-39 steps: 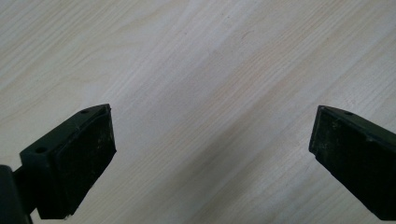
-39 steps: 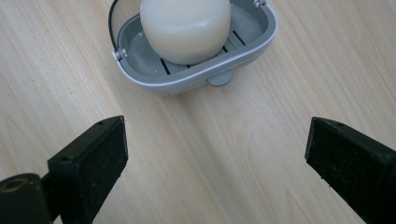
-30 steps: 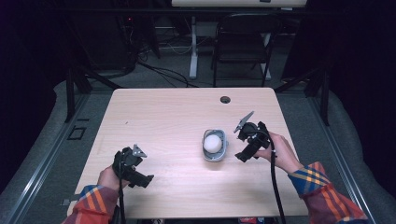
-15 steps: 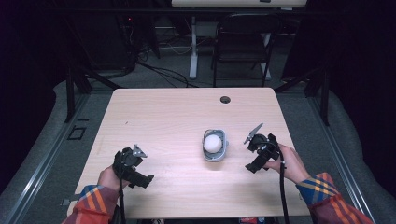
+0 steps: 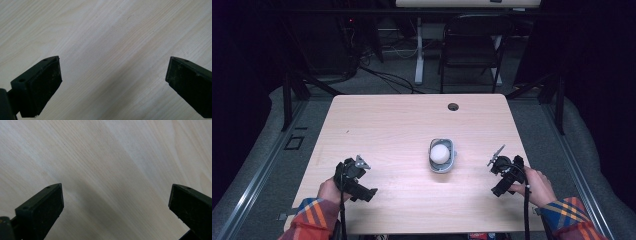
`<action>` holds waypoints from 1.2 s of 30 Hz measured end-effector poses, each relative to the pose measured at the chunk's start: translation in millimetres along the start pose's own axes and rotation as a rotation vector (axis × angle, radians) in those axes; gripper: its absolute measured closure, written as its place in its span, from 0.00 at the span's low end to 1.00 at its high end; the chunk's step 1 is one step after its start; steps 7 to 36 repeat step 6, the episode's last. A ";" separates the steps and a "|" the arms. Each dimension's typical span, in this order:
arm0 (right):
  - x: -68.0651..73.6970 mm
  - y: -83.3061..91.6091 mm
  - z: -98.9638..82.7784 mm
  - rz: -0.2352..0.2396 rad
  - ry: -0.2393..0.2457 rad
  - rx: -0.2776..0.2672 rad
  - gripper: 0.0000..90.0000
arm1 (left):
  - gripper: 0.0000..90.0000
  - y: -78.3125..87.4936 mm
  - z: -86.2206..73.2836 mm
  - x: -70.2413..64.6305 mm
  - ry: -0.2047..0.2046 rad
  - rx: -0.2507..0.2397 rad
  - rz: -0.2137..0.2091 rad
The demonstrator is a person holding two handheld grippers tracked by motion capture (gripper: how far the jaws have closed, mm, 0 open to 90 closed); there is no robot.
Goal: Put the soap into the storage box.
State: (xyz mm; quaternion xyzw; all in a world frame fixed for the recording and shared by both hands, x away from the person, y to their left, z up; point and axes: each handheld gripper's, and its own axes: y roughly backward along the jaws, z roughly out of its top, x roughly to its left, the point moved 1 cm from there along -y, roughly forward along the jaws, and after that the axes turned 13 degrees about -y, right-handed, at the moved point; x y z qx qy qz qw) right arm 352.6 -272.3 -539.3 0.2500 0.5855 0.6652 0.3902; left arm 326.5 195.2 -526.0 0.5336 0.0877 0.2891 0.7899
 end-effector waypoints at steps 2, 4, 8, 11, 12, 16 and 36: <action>-0.9 0.8 0.4 -0.020 0.014 0.019 0.00 | 0.00 -0.6 0.7 0.3 -0.001 0.002 -0.003; -0.8 -2.9 -0.5 0.000 0.002 0.020 0.01 | 0.00 -1.8 1.6 0.7 0.001 0.002 -0.005; -0.4 -3.9 -0.4 0.012 0.015 0.042 0.02 | 0.00 -3.5 2.5 1.0 0.009 0.003 -0.011; -0.4 -3.9 -0.4 0.012 0.015 0.042 0.02 | 0.00 -3.5 2.5 1.0 0.009 0.003 -0.011; -0.4 -3.9 -0.4 0.012 0.015 0.042 0.02 | 0.00 -3.5 2.5 1.0 0.009 0.003 -0.011; -0.4 -3.9 -0.4 0.012 0.015 0.042 0.02 | 0.00 -3.5 2.5 1.0 0.009 0.003 -0.011; -0.4 -3.9 -0.4 0.012 0.015 0.042 0.02 | 0.00 -3.5 2.5 1.0 0.009 0.003 -0.011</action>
